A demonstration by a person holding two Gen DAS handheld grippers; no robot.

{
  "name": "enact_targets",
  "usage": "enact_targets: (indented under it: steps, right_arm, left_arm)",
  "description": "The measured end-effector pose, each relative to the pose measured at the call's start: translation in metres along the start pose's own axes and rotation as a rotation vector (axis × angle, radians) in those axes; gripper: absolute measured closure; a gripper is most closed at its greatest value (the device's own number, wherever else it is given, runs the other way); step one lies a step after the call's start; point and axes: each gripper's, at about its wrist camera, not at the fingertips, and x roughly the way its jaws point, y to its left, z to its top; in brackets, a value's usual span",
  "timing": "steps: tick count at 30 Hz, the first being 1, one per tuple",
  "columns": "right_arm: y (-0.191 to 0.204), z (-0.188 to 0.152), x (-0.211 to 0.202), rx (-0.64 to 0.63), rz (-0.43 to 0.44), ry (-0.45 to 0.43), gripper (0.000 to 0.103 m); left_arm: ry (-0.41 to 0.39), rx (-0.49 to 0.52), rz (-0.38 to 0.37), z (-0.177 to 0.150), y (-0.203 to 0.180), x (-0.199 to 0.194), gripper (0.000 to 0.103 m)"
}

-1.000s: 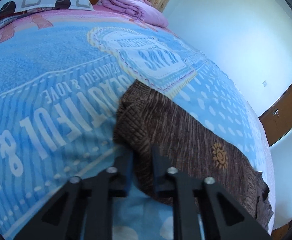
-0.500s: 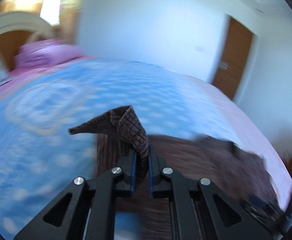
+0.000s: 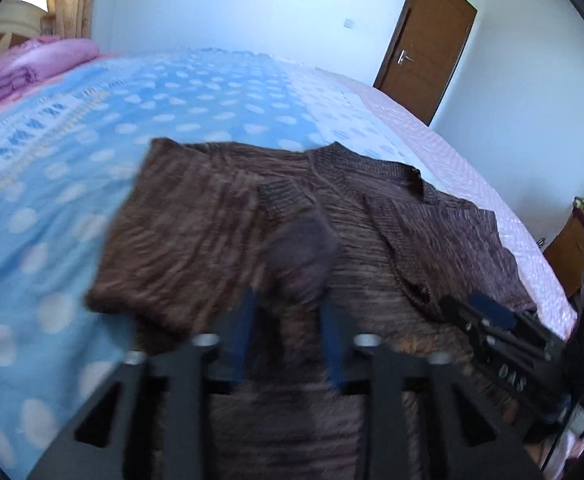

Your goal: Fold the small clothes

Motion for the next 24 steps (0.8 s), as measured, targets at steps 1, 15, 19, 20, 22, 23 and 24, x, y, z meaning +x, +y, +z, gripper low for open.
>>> enact_targets:
  steps: [1,15,19,20,22,23,24]
  right_arm:
    - [0.000,0.000,0.000,0.000,0.001,0.002,0.046]
    - [0.072,0.068,0.000,-0.038,0.220,0.006,0.045]
    - [0.107,0.068,0.033,-0.158,0.116,0.090,0.045]
    - [0.105,0.067,0.032,-0.153,0.092,0.073,0.045]
    - [0.086,0.065,0.019,-0.075,0.119,-0.001,0.045]
    - [0.075,0.065,0.016,-0.031,0.139,-0.014,0.045]
    - [0.063,0.064,0.014,0.015,0.155,-0.019,0.045]
  left_arm:
    - [-0.016,-0.007,0.005,-0.006,0.001,-0.007,0.027]
    - [-0.109,-0.279,-0.007,-0.033,0.060,-0.014,0.011]
    - [-0.122,-0.286,-0.028,-0.037,0.062,-0.015,0.011]
    - [-0.123,-0.287,-0.031,-0.036,0.064,-0.016,0.011]
    - [-0.125,-0.282,-0.030,-0.036,0.064,-0.018,0.010]
    - [-0.126,-0.279,-0.030,-0.036,0.064,-0.018,0.010]
    - [-0.127,-0.276,-0.031,-0.037,0.064,-0.017,0.009]
